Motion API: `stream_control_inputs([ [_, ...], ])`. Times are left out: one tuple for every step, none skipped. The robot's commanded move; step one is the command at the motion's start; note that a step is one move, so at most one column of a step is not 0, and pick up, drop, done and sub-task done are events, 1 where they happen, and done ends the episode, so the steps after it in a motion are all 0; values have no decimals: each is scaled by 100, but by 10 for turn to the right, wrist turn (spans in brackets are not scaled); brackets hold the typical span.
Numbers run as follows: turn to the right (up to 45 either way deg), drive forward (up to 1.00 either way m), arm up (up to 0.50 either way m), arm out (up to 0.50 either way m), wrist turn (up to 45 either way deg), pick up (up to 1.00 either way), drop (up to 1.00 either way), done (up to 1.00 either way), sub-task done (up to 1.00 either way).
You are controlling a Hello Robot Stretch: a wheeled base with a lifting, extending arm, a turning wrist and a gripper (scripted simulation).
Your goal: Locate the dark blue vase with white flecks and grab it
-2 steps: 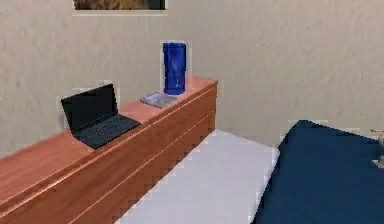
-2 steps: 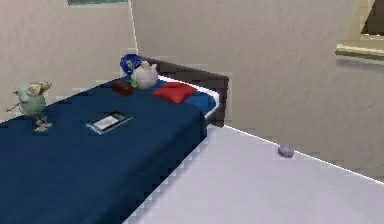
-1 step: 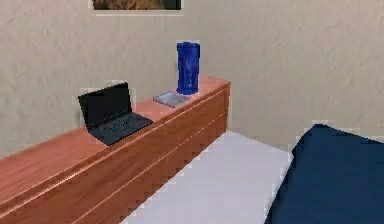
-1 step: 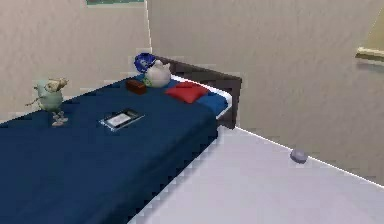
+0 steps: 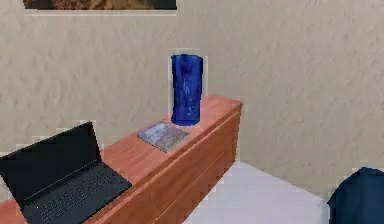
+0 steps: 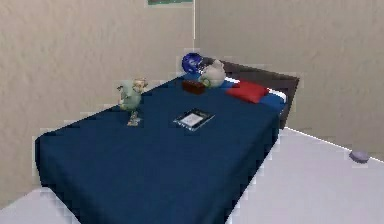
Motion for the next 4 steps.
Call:
stream_control_inputs([
  [120, 0, 0, 0, 0, 0, 0, 0, 0],
  [0, 55, 0, 0, 0, 0, 0, 0, 0],
  [-450, 0, 0, 0, 0, 0, 0, 0, 0],
  [-450, 0, 0, 0, 0, 0, 0, 0, 0],
])
